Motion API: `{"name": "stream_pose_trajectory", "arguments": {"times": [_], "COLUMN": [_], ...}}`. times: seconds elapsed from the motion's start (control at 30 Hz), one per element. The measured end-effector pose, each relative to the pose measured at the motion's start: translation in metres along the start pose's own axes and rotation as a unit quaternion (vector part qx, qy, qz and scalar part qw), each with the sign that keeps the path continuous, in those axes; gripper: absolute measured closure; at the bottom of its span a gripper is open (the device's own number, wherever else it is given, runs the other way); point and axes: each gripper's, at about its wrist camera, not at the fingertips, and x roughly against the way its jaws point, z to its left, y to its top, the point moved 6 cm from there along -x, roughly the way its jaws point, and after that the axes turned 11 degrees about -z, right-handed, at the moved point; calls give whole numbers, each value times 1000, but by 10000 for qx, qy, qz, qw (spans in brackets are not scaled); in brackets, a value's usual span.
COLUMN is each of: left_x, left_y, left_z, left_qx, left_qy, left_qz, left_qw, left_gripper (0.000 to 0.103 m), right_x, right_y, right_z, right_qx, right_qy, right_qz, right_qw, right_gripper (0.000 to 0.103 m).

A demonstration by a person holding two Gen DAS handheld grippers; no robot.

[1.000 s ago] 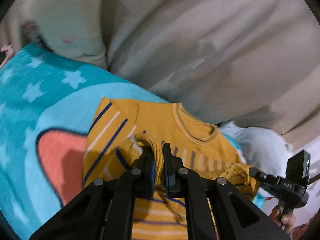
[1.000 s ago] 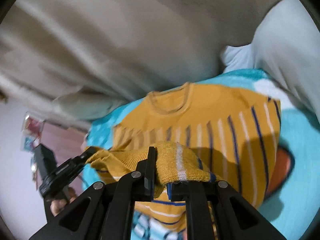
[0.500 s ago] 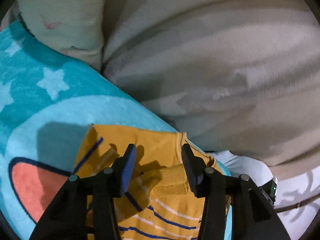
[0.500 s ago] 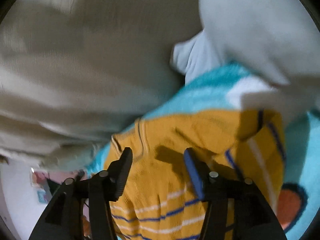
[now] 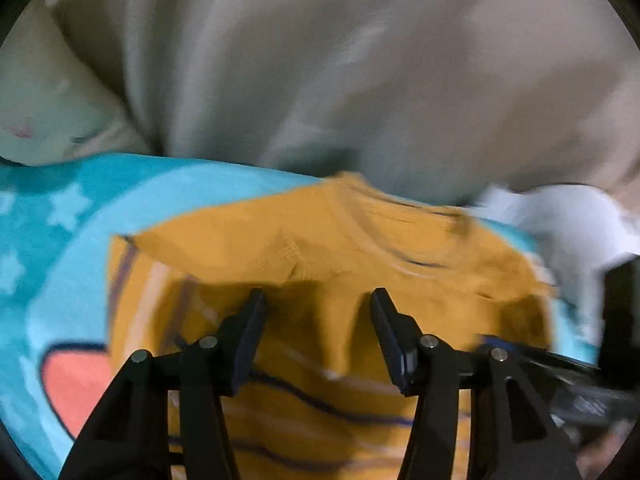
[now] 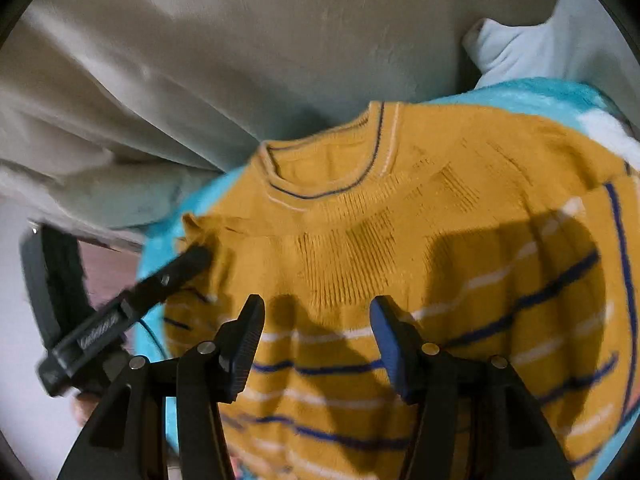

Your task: Fold small clothes

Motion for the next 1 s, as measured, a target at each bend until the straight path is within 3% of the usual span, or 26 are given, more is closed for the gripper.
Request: {"name": "stream_pose_trajectory", "arguments": {"times": [0.1,0.23,0.27,0.37,0.47,0.63,0.8,1.0], "left_x": [-11,-2,2,25,51,80,82,81], "left_y": [4,7,9,8,0,-41,-100,-117], "left_z": [37,72,76,89,93,82,85,87], "left_qx": [514,1186,1221,1300,1298,971,928,699], "left_qy": [470,337,337,317,370,289,322,314], "left_qz": [14,-28,-62,-171,-297,-359,-9,-23], "left_qw": [9976,9924,9919,9909,9904,9942,9952,9971], "left_gripper": [50,50,50,50,50,47,47,42], "right_x": [-4,26,34,58,79,105,102,131], "right_y": [9,41,44,39,20,-39,-78,-96], "right_z": [-4,-48,-59,-63,-42,-21,-43,-73], "right_qx": [366,529,417,221,308,482,539,286], "right_qy": [-417,-1587,-1679,-1444,-1162,-835,-1318,-1741], "right_qz": [-265,-880,-940,-1048,-1127,-966,-765,-973], "right_qw": [9981,9820,9804,9837,9863,9906,9868,9795], "right_gripper": [48,48,48,47,47,47,47,47]}}
